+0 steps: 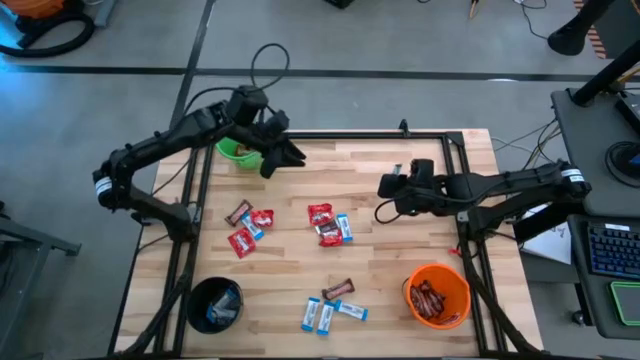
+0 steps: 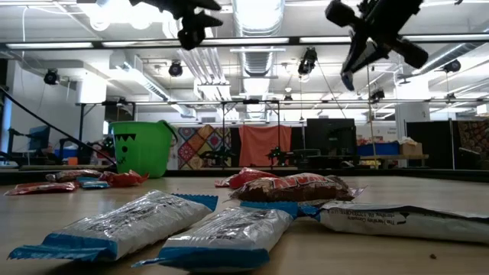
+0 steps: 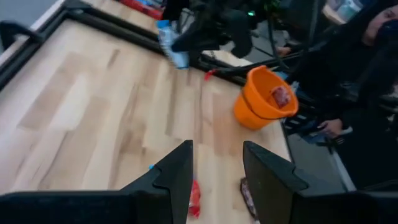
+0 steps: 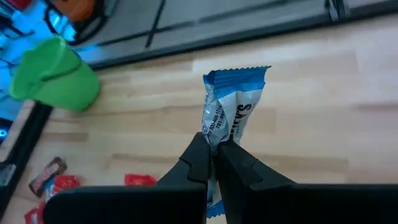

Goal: Sort candy
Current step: Put the white chocolate into the black bucket

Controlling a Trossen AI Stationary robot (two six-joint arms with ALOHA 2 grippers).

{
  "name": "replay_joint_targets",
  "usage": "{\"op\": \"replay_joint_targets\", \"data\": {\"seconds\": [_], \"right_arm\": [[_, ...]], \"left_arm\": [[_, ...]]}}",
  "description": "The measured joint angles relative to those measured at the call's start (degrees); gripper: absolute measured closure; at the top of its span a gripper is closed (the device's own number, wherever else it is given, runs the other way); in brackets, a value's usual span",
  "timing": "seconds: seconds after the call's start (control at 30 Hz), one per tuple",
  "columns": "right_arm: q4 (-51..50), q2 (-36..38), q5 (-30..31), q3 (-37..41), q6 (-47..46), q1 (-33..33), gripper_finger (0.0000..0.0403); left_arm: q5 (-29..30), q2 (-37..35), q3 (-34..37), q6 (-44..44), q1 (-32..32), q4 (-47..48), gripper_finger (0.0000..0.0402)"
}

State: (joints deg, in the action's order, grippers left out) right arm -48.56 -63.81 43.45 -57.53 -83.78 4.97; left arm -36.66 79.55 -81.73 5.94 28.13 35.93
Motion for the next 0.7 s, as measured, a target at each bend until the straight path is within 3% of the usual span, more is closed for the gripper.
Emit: {"op": "replay_joint_targets", "data": {"seconds": [0.2,0.47,0.7], "right_arm": [[2.80,0.00,3.29,-4.49,8.02,0.00,0.0394],[15.53,-0.07,3.30,-9.35,25.90,0.02,0.0394],[27.12,-0.07,2.61,-9.89,36.10,0.00,0.0394]], "left_arm": [[4.56,0.04,0.00,2.17,-3.62,-4.28,0.0278],[4.84,0.04,0.00,3.61,-4.10,-11.74,0.0278],[5.81,3.07,0.00,0.96,-4.45,-16.47,0.0278]]}}
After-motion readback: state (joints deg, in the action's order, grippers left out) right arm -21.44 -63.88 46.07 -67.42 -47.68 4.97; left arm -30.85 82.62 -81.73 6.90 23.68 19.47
